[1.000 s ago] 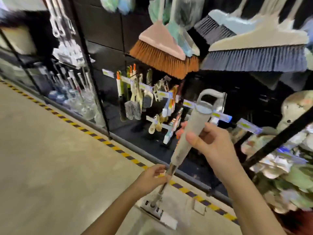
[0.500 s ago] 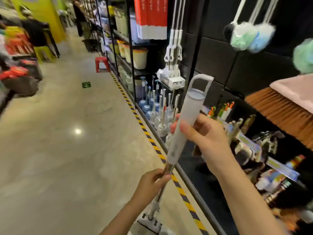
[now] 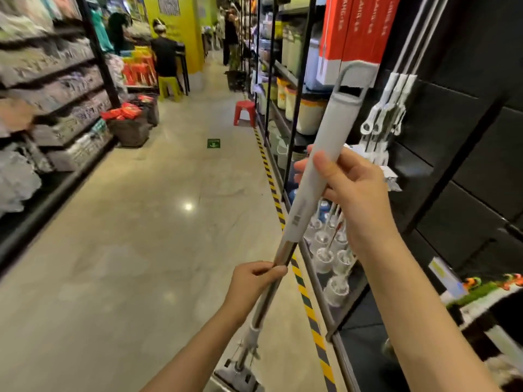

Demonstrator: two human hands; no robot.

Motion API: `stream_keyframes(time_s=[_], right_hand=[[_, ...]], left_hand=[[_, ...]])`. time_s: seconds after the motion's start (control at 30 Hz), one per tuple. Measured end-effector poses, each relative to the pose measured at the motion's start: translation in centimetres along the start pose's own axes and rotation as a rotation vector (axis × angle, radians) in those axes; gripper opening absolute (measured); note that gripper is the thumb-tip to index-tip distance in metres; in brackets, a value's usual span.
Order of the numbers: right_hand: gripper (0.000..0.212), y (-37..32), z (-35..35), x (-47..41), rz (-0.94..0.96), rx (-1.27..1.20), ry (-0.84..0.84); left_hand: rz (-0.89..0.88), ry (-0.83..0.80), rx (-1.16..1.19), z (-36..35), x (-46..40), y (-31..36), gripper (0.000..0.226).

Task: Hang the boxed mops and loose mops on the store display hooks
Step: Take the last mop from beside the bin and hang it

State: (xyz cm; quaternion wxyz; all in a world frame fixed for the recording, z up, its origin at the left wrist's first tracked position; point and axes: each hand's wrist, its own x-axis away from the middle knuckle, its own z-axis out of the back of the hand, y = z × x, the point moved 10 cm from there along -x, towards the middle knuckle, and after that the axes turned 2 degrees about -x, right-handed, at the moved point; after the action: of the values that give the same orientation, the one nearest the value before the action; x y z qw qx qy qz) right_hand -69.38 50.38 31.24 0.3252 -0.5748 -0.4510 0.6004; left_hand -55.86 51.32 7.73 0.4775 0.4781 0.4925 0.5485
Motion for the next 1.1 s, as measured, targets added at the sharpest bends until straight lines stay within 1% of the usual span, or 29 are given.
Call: stream_keyframes(time_s=[0.03, 0.07, 0.13, 0.17, 0.27, 0.33, 0.43, 0.53, 0.63, 0.67, 0.77, 0.83, 0.9, 1.0, 1.03, 1.1], right_hand=[[0.024, 0.9, -0.2, -1.7, -0.004, -0.005, -0.018], [0.029, 2.2, -0.6, -3.8, -0.016, -0.003, -0.044], [0.044, 5.2, -1.3, -6.1, -0.081, 0.037, -0.102], [0.048, 7.1, -1.6, -7.6, -0.121, 0.07, -0.114], [0.037, 12.3, -2.8, -12.9, -0.193, 0.152, -0.113], [0.029, 14.5, -3.7, -16.8, -0.198, 0.177, -0.123], [0.014, 16.7, -4.1, -22.7, -0.166, 0.175, -0.074], [0.013, 18.6, -3.6, -27.5, -0.14, 0.155, -0.013], [0.016, 20.2, -2.2, -31.8, -0.12, 0.16, 0.051], [0.015, 20.6, -1.5, -33.4, -0.109, 0.16, 0.069], [0.017, 22.0, 0.8, -38.2, -0.068, 0.154, 0.125], [0.02, 23.1, 2.6, -41.4, -0.048, 0.122, 0.166], [0.022, 24.3, 4.3, -44.5, -0.022, 0.111, 0.19], [0.023, 25.9, 6.3, -49.2, 0.008, 0.122, 0.197], [0.023, 26.4, 6.8, -50.7, 0.015, 0.133, 0.197], [0.024, 27.0, 7.6, -53.9, 0.04, 0.154, 0.188]], left_hand=[[-0.007, 0.0, 0.011, 0.4, -1.8, 0.1, 0.031], [-0.013, 0.001, 0.023, 0.9, -4.3, 0.3, 0.033], [0.0, 0.014, 0.042, 1.6, -7.6, 0.9, 0.035], [0.016, 0.018, 0.056, 2.1, -9.8, 0.9, 0.033], [0.064, -0.006, 0.075, 3.3, -16.8, 0.8, 0.02], [0.079, -0.045, 0.072, 3.6, -21.2, 0.9, 0.02], [0.105, -0.099, 0.087, 3.7, -27.3, 1.1, 0.023], [0.109, -0.172, 0.088, 3.1, -32.8, 1.6, 0.021], [0.098, -0.199, 0.085, 2.1, -37.8, 2.2, 0.02], [0.082, -0.212, 0.087, 1.6, -39.6, 2.7, 0.027], [0.002, -0.271, 0.088, -0.3, -45.4, 4.2, 0.058], [-0.041, -0.315, 0.075, -1.8, -49.3, 5.2, 0.069], [-0.074, -0.337, 0.065, -3.2, -53.0, 6.0, 0.076], [-0.09, -0.368, 0.038, -4.6, -58.3, 6.8, 0.073], [-0.099, -0.377, 0.013, -5.0, -60.1, 7.1, 0.069], [-0.13, -0.39, -0.016, -5.7, -63.3, 8.1, 0.053]])
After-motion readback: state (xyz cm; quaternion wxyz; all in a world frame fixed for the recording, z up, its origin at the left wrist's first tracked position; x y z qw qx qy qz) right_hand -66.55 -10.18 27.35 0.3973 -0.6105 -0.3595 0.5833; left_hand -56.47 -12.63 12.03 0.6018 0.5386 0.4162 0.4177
